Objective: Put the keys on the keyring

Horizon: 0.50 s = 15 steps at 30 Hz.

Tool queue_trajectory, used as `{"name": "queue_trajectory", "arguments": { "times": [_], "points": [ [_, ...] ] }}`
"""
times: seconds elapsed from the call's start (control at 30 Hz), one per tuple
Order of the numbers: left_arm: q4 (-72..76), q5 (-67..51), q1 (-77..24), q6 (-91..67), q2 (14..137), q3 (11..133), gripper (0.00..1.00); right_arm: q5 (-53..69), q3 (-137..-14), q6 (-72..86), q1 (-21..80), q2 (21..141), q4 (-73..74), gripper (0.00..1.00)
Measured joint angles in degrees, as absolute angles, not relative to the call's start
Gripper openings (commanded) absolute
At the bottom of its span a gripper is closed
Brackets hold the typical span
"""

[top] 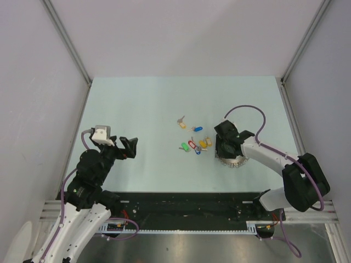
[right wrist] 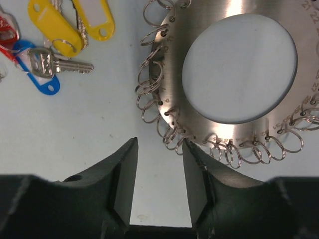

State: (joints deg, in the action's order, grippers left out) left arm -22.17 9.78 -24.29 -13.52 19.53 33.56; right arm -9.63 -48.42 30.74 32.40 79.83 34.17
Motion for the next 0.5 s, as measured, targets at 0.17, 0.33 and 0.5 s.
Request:
{"name": "queue_trajectory", "arguments": {
  "times": [0.17, 0.33, 0.5],
  "points": [
    [-22.17, 9.65, -24.29, -13.52, 19.53, 33.56, 1.0, -10.59, -46.72, 34.02, 32.47, 81.82, 31.4, 0.33],
    [-22.17, 9.26, -24.25, -13.5, 19.53, 33.56, 1.0, -11.64, -45.52, 35.7, 32.45, 83.05, 29.63, 0.21],
    [-22.2, 8.84, -24.25, -13.5, 19.68, 33.56, 1.0, -12.49, -44.07, 36.49, 32.45, 82.96, 28.84, 0.08]
  ]
}}
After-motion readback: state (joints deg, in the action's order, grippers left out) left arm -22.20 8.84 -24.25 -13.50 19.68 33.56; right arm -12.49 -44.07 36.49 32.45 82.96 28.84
